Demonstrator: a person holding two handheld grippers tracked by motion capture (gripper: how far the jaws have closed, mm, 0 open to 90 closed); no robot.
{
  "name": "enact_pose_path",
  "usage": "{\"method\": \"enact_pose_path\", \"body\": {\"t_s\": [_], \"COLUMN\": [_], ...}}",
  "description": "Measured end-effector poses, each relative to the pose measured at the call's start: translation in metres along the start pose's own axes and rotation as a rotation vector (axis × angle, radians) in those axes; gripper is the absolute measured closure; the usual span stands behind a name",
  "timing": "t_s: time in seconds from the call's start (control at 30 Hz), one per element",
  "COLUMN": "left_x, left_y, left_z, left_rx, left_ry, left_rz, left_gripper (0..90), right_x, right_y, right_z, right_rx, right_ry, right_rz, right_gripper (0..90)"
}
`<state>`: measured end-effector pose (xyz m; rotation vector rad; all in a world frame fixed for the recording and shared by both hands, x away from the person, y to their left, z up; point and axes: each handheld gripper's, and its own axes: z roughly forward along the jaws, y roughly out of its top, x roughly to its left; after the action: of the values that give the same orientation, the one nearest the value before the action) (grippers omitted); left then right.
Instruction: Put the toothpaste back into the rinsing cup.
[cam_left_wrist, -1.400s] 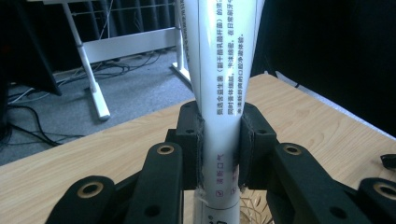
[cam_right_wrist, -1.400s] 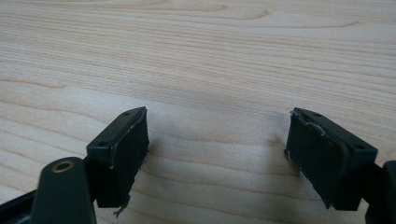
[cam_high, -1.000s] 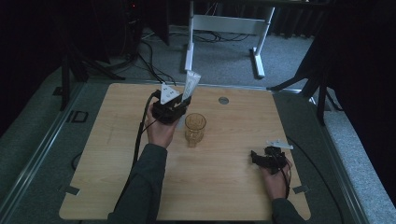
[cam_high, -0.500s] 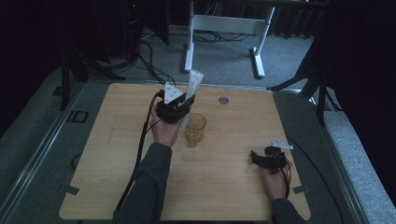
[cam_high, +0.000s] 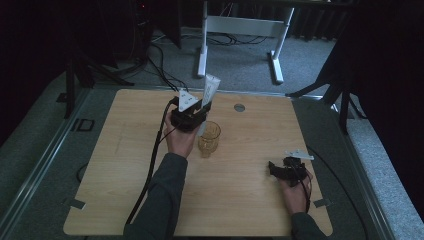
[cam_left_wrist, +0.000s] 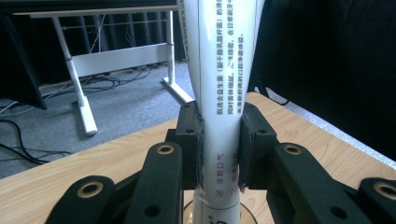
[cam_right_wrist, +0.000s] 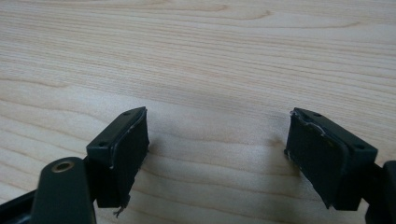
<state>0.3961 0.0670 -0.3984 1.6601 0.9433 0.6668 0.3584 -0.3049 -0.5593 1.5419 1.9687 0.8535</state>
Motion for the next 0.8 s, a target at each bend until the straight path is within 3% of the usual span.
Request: {"method": "enact_pose_path", "body": {"t_s": [0.8], "left_x": [-0.002], "left_y": [-0.005], "left_z": [0.012], "left_rx": [-0.011], "left_ry": [-0.002], "left_rz": [-0.019], "left_gripper": [73.0], "right_x": [0.000], "right_y": [0.000], "right_z": [0.000], "right_rx": [0.001], "right_ry": [0.003], "right_rz": [-0.001], "right_gripper": [20.7]}}
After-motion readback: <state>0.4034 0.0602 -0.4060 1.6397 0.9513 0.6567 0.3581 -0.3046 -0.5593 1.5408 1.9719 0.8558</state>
